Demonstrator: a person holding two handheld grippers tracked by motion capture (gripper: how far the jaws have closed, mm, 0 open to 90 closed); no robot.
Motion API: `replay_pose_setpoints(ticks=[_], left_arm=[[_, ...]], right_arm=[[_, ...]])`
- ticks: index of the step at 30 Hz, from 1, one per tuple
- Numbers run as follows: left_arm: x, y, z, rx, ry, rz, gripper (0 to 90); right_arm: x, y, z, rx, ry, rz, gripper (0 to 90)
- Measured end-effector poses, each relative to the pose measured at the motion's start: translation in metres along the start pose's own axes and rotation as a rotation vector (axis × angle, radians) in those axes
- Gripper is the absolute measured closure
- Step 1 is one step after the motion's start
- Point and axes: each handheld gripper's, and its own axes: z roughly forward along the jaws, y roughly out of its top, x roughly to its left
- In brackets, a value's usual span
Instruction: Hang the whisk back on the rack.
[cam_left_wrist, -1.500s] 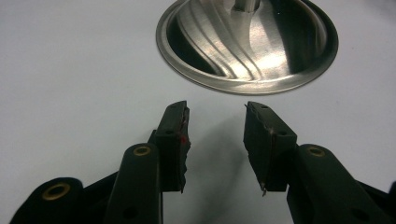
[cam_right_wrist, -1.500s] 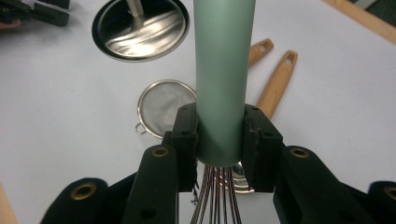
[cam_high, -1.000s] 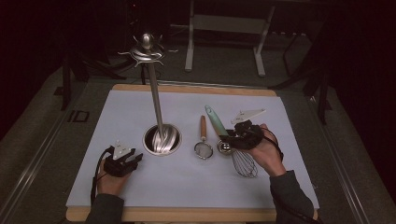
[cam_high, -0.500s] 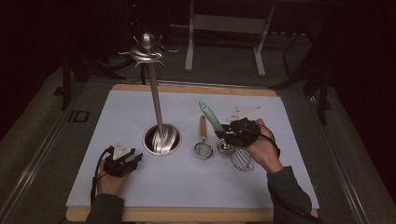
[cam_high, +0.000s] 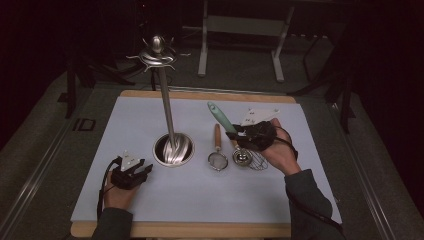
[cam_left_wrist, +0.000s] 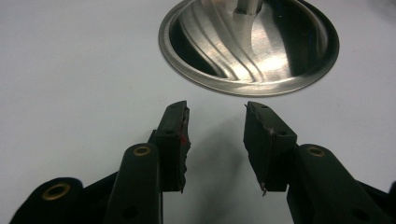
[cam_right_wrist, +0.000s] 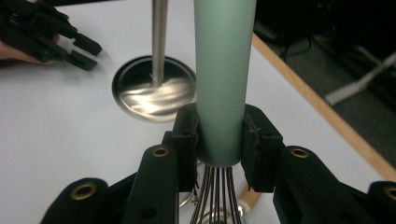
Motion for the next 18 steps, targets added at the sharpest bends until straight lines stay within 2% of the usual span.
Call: replay_pose_setpoints(ticks=[5,14,18], left_arm=[[0.0,0.0,0.0,-0.001,0.001,-0.001,60.5],[0.0,0.0,0.0,-0.003,0.003,-0.002,60.4],[0.0,0.0,0.0,-0.003,0.002,-0.004,60.3]], right_arm=[[0.0,0.005,0.001,-0.035,0.001,-0.044,69.1],[-0.005,0.014,0.004,-0.059,-0.005,-0.067,69.0],[-0.005,0.02,0.002,-0.09,0.004,-0.076,69.0]])
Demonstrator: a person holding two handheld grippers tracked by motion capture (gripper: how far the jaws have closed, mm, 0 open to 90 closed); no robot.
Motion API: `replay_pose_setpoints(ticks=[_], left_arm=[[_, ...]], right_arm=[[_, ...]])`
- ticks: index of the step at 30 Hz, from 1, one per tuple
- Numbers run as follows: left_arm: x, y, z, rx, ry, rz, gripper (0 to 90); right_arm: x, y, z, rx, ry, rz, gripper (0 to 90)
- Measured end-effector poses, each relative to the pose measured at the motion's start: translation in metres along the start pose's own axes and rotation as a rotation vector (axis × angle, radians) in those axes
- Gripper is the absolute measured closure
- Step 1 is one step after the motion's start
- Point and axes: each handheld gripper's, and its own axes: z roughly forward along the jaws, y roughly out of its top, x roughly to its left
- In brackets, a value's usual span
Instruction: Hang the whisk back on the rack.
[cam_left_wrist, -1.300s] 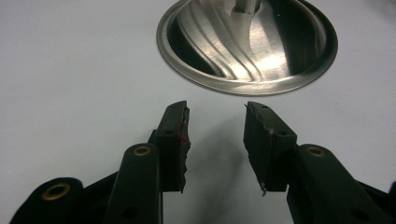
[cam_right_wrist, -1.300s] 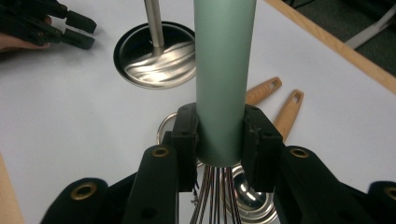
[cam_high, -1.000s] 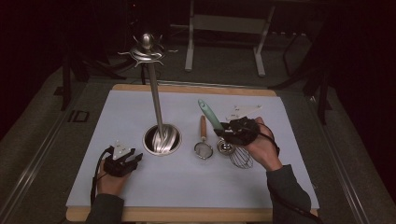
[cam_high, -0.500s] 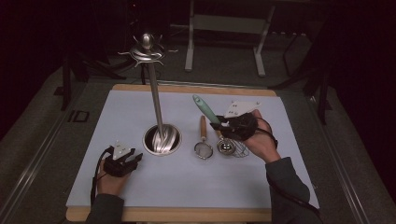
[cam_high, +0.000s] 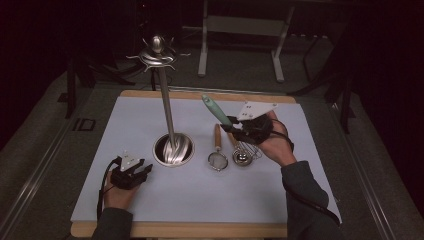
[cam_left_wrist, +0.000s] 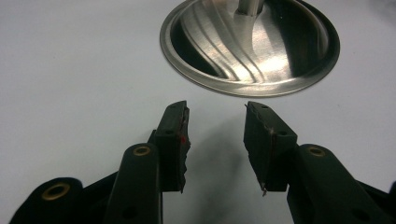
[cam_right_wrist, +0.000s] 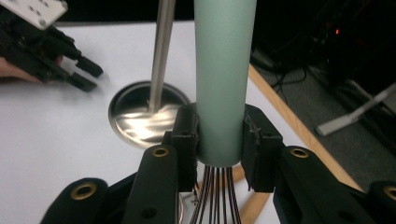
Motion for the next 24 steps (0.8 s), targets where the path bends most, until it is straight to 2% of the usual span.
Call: replay_pose_setpoints(ticks=[8,17,24], left_arm=[[0.0,0.0,0.0,0.0,0.0,-0.001,60.3],[0.0,0.0,0.0,0.0,-0.001,-0.002,60.3],[0.0,0.0,0.0,0.001,-0.002,-0.001,60.3]], right_arm=[[0.002,0.013,-0.001,-0.079,0.02,-0.008,69.1],[0.003,0.025,-0.001,-0.164,0.07,-0.018,69.0],[0.003,0.033,0.0,-0.203,0.105,-0.018,69.0]])
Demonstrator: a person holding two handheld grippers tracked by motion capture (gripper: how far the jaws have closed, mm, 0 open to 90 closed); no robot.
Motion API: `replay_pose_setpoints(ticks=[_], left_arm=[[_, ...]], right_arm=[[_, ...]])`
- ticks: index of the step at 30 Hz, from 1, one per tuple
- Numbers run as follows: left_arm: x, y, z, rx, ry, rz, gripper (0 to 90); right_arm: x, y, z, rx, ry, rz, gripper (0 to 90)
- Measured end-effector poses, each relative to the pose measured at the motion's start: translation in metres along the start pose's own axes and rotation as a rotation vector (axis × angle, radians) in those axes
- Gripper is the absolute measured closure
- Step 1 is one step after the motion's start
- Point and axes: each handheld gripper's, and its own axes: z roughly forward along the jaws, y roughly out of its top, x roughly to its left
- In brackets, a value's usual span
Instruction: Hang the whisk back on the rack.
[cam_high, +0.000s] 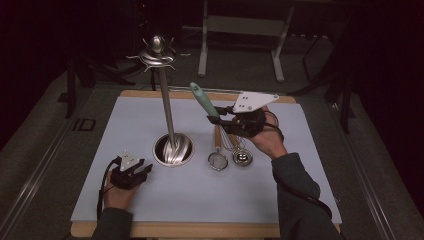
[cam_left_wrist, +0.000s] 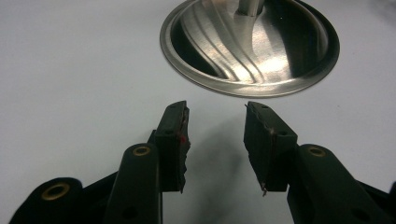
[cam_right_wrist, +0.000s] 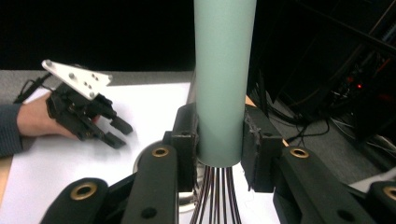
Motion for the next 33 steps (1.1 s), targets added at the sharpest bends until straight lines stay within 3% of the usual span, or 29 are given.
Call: replay_pose_setpoints(ticks=[15,27,33], left_arm=[[0.0,0.0,0.0,0.0,-0.001,0.001,60.3],[0.0,0.0,0.0,0.001,-0.001,0.002,60.2],[0.0,0.0,0.0,0.001,-0.002,0.001,60.1]], right_arm=[[-0.005,0.02,0.007,-0.073,0.023,0.009,69.0],[-0.005,0.038,0.015,-0.064,0.026,-0.019,69.0],[-0.003,0.045,0.023,-0.036,0.004,-0.018,69.0]])
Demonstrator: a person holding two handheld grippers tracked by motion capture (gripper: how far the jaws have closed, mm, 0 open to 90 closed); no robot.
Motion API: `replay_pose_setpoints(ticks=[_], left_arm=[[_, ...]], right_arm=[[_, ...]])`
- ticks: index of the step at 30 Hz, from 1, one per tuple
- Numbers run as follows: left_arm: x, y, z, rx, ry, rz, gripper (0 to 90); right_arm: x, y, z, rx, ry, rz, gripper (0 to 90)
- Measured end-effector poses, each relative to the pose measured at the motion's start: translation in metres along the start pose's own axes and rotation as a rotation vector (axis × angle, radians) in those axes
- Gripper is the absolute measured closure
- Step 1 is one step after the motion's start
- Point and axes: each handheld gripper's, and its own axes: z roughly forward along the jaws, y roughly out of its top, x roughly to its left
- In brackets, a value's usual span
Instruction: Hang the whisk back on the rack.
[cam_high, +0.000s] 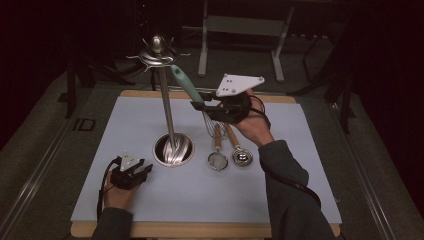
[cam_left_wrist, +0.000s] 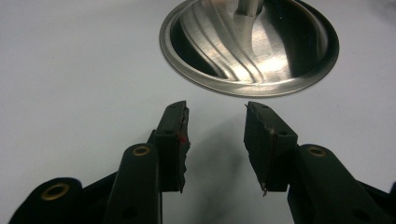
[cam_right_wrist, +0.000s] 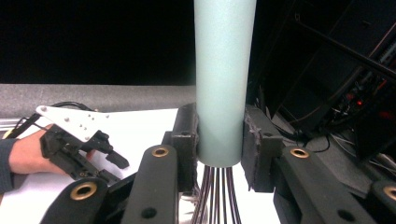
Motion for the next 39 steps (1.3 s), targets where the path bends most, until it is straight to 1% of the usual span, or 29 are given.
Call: replay_pose_setpoints(ticks=[7,14,19,21,23,26,28,32,35,37,39], left_arm=[[0.0,0.0,0.0,0.0,-0.001,0.0,59.9],[0.0,0.0,0.0,-0.002,0.001,0.001,59.9],[0.0,0.0,0.0,-0.002,0.0,0.001,59.8],[0.0,0.0,0.0,-0.001,-0.001,0.001,59.8],[0.0,0.0,0.0,-0.002,0.001,0.001,59.8],[0.0,0.0,0.0,-0.001,0.001,0.002,59.8],[0.0,0.0,0.0,-0.002,0.001,0.001,59.8],[0.0,0.0,0.0,0.0,0.002,0.003,59.7],[0.0,0.0,0.0,0.002,0.003,0.005,59.8],[0.0,0.0,0.0,0.003,0.001,0.004,59.7],[0.0,0.0,0.0,0.004,0.001,0.003,59.8]], right_arm=[[0.0,0.0,0.011,0.009,-0.02,0.014,68.8],[0.006,0.001,0.023,0.034,-0.049,0.02,67.9],[0.009,0.004,0.028,0.042,-0.035,0.014,64.8],[0.01,0.005,0.028,0.044,-0.023,0.013,61.6],[0.011,0.005,0.028,0.042,-0.014,0.012,61.1],[0.013,0.006,0.027,0.051,-0.016,-0.007,58.7],[0.014,0.006,0.026,0.057,-0.004,-0.011,58.1],[0.015,0.006,0.023,0.06,0.002,-0.017,57.5],[0.013,0.004,0.022,0.063,0.004,-0.012,57.5],[0.012,0.002,0.021,0.072,0.005,-0.007,57.5],[0.011,0.0,0.02,0.085,0.007,-0.014,57.4]])
